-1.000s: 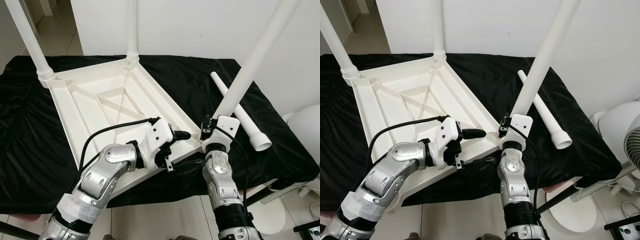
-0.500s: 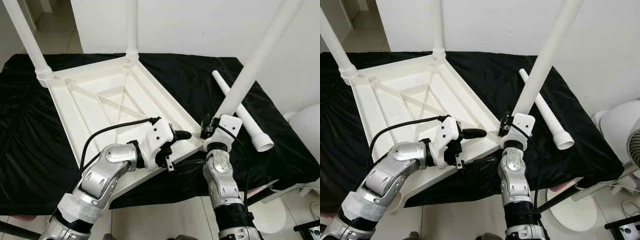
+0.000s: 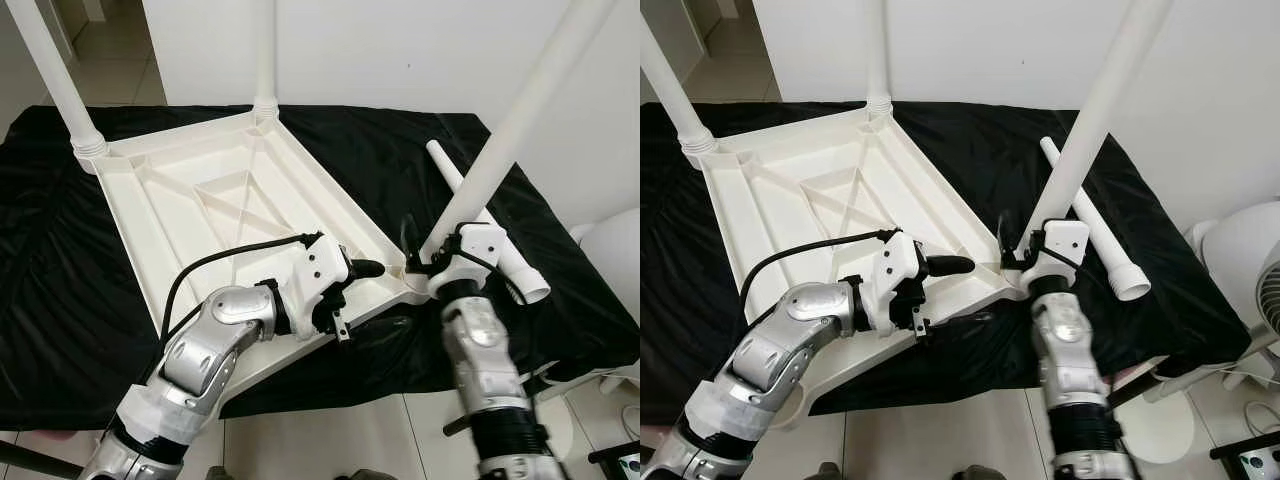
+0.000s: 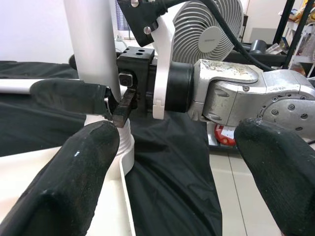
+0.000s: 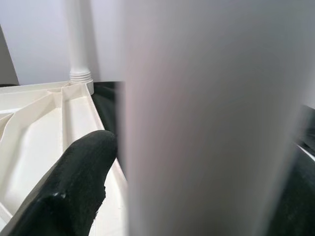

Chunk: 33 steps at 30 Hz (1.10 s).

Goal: Building children table

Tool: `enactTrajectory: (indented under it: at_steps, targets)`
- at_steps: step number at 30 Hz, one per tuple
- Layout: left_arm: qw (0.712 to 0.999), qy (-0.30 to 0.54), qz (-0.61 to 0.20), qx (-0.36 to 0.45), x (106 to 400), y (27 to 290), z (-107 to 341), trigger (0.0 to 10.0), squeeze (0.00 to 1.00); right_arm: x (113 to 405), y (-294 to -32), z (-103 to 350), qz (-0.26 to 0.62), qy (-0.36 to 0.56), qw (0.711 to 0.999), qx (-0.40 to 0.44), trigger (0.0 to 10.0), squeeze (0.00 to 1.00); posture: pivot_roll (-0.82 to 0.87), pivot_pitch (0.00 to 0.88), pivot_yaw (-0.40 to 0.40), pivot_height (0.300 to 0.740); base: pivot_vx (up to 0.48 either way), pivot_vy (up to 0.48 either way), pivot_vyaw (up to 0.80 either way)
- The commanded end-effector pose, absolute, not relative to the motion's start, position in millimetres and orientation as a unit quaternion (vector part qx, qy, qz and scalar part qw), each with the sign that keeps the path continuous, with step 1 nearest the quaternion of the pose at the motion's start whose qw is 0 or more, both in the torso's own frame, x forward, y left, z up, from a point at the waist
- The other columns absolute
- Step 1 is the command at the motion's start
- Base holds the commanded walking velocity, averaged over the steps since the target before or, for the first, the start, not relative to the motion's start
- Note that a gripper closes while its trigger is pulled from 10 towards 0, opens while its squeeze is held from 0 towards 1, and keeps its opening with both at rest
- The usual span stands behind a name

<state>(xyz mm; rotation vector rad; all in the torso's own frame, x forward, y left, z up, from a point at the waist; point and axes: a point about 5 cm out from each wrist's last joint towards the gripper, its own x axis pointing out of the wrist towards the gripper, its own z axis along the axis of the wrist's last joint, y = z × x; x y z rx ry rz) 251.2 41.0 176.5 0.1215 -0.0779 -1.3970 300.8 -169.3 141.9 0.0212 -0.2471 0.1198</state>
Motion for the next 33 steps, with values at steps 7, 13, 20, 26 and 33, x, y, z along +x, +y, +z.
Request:
enactTrajectory:
  at_steps: [7,13,20,26,33]
  targets:
    - [0.769,-0.029,-0.637,0.056,252,39,175,10.0,0.0,299,-176,132,0.138,-0.089,0.986,0.001,10.0,0.0,0.03,0.0,-0.056,0.74,0.0,0.0,0.0]
    - [0.768,-0.029,-0.637,0.057,253,38,176,10.0,0.0,303,-190,128,0.224,-0.048,0.973,-0.025,10.0,0.0,0.03,0.0,-0.052,0.74,0.0,0.0,0.0]
    - [0.768,-0.029,-0.637,0.058,253,37,176,10.0,0.0,307,-198,126,0.266,-0.019,0.962,-0.058,4.4,0.0,0.04,0.0,-0.054,0.74,0.0,0.0,0.0]
    - [0.768,-0.024,-0.637,0.055,252,35,174,10.0,0.0,308,-204,125,0.29,-0.007,0.954,-0.072,0.0,0.0,0.03,0.0,-0.057,0.74,0.0,0.0,0.0]
    - [0.771,-0.015,-0.634,0.053,253,32,171,10.0,0.0,307,-207,123,0.295,-0.001,0.953,-0.062,0.0,0.0,0.03,0.0,-0.059,0.74,0.0,0.0,0.0]
